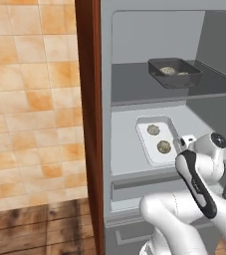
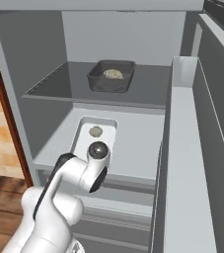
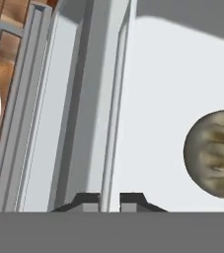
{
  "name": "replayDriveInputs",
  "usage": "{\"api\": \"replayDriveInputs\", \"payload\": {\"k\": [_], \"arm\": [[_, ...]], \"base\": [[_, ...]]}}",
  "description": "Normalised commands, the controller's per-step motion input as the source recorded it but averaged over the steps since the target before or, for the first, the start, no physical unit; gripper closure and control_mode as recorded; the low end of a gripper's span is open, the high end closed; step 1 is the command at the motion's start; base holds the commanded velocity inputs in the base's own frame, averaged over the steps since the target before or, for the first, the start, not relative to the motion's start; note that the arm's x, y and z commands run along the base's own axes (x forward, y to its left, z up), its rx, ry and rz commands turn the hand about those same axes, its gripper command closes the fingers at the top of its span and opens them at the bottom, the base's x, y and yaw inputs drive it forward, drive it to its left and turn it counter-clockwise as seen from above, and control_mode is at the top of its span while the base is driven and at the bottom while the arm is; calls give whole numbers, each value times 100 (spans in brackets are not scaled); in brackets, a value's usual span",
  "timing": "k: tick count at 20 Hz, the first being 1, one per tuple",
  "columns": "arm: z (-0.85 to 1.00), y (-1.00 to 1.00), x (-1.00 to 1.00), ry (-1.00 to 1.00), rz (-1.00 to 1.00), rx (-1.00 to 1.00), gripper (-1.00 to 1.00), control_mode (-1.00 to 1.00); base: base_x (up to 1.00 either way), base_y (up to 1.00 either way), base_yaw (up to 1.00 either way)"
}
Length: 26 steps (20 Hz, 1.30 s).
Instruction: Place two dumplings into each of the tupperware containers and then place the containers in the fridge.
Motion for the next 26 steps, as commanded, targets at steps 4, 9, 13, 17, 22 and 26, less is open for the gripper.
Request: {"api": "replayDriveInputs", "payload": {"k": [4, 9, 13, 17, 22, 26], "arm": [[-33, -6, 56, 0, 0, 1, 100, -100], [-7, 0, 24, -1, 0, 0, 100, -100], [-15, 0, 34, -4, 0, 0, 100, -100], [-18, 0, 28, -15, 0, 0, 100, -100], [-14, 0, 16, -15, 0, 0, 100, -100], [0, 0, 1, 0, 0, 0, -100, -100]], "base": [[0, 0, 0], [0, 0, 0], [0, 0, 0], [0, 0, 0], [0, 0, 0], [0, 0, 0]]}}
